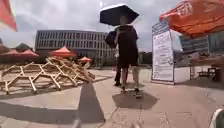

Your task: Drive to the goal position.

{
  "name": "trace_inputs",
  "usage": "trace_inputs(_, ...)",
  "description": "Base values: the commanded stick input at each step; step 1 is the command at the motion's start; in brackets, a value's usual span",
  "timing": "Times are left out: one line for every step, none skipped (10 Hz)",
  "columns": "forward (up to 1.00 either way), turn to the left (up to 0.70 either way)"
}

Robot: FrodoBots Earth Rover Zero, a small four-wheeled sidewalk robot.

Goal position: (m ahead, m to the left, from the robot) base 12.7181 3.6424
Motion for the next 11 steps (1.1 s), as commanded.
trace_inputs(0.07,0.00)
trace_inputs(0.08,-0.01)
trace_inputs(0.07,-0.01)
trace_inputs(0.08,0.00)
trace_inputs(0.07,-0.01)
trace_inputs(0.07,0.00)
trace_inputs(0.07,-0.01)
trace_inputs(0.07,-0.01)
trace_inputs(0.07,-0.01)
trace_inputs(0.07,-0.01)
trace_inputs(0.08,0.00)
